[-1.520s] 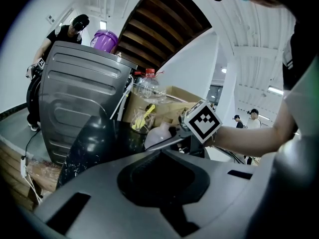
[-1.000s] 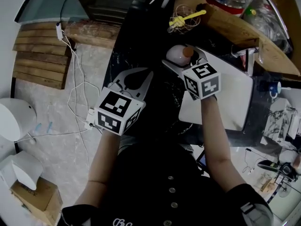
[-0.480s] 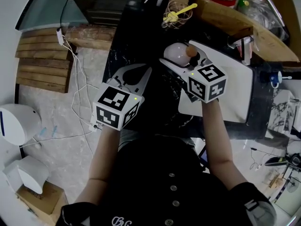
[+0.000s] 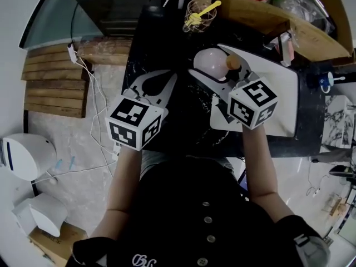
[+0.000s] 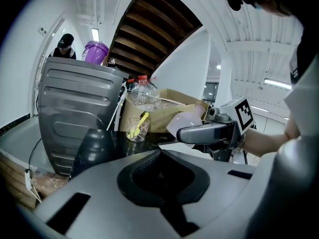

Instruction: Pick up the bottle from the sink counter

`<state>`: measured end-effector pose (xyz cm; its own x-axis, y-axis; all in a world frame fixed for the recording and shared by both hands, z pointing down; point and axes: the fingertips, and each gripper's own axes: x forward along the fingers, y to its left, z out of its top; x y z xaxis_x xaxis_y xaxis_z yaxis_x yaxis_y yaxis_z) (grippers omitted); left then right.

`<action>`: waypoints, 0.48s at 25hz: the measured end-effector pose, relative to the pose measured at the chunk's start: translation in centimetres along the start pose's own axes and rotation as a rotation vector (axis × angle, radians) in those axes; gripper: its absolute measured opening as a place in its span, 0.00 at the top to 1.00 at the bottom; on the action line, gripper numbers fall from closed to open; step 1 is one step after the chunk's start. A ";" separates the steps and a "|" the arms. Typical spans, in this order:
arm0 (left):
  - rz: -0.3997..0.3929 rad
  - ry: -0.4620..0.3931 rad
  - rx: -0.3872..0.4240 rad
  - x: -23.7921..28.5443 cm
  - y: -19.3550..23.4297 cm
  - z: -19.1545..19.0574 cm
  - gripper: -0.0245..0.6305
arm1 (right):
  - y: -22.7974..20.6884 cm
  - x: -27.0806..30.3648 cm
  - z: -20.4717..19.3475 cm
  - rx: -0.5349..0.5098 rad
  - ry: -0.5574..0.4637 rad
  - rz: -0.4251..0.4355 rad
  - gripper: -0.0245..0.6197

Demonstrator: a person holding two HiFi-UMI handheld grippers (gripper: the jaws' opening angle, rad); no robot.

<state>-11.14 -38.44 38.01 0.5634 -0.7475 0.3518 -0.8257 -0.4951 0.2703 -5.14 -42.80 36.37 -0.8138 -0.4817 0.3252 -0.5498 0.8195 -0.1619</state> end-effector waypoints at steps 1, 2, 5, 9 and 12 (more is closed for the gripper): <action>-0.009 -0.006 0.004 0.0 -0.3 0.3 0.94 | 0.2 -0.4 0.3 0.000 -0.016 0.000 0.33; -0.018 -0.012 0.009 -0.1 -0.6 0.5 0.94 | 0.4 -0.9 0.6 0.002 -0.030 0.000 0.33; -0.037 -0.022 0.018 0.0 -1.5 1.2 0.94 | 0.8 -2.2 1.0 0.040 -0.060 0.000 0.33; -0.051 -0.019 0.035 0.2 -2.4 1.5 0.94 | 1.3 -4.0 1.4 0.091 -0.112 0.003 0.33; -0.055 -0.016 0.046 0.3 -2.8 1.7 0.94 | 1.7 -5.2 1.7 0.089 -0.146 0.016 0.33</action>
<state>-8.65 -38.04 35.83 0.6080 -0.7251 0.3235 -0.7940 -0.5555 0.2470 -2.18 -39.42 32.80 -0.8376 -0.5144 0.1838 -0.5460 0.7995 -0.2502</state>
